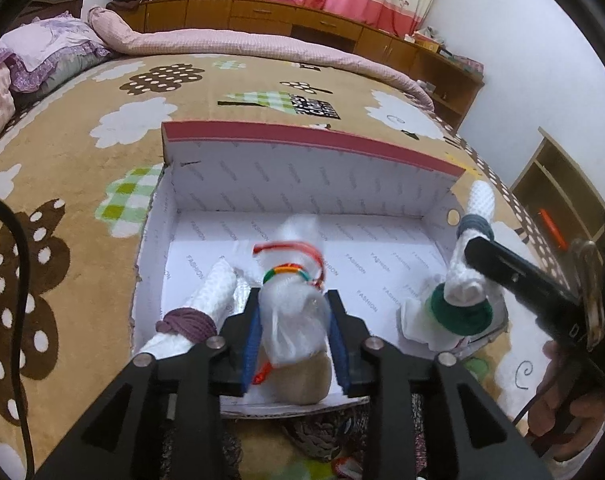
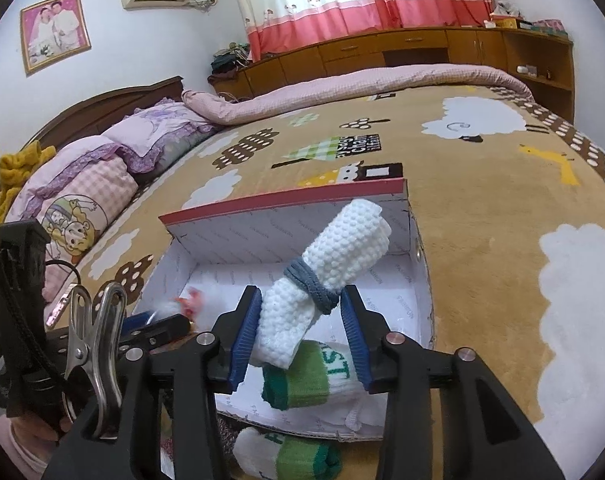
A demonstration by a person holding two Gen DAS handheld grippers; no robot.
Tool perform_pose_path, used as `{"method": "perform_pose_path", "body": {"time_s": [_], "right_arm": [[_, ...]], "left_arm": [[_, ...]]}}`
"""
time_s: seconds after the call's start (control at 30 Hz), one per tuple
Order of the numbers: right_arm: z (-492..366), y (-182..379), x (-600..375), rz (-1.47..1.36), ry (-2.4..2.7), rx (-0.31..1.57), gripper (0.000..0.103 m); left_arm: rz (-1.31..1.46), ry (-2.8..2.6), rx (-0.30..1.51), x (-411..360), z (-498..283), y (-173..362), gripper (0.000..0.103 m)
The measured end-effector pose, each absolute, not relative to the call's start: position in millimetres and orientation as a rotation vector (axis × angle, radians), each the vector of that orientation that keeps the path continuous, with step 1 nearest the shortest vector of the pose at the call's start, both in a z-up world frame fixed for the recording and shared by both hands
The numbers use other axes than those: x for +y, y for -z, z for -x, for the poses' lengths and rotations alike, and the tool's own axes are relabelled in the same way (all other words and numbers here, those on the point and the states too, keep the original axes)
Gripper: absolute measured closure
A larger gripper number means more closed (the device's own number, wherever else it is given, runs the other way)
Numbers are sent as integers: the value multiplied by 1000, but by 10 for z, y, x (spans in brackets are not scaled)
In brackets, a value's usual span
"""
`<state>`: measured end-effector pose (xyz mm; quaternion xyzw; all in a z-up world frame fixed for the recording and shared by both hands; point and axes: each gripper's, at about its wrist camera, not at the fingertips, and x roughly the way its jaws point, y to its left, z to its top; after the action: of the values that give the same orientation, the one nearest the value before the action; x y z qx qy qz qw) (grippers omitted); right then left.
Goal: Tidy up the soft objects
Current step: 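Open left tool to drop the bag while right tool releases the knit roll, then grasp maroon knit hat with left tool while right tool grasps white red-trimmed glove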
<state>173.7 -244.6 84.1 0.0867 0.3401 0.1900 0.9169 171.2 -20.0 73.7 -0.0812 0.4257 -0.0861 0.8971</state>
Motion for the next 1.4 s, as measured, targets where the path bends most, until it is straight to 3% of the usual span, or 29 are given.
{"method": "perform_pose_path", "body": {"time_s": [0.2,0.93,1.4], "right_arm": [[-1662,-911,-2415,-153,-377,683,58],[-1034,-956,-2521,-194,-381,695,57],[-647,-834,-2473,-149,-390,728,57]], "left_arm": [[161,166,858,-171,-1614,-844,62],[193,97,845,215,-916,-1013,62],[184,79,899,313,-709,-781,47]]}}
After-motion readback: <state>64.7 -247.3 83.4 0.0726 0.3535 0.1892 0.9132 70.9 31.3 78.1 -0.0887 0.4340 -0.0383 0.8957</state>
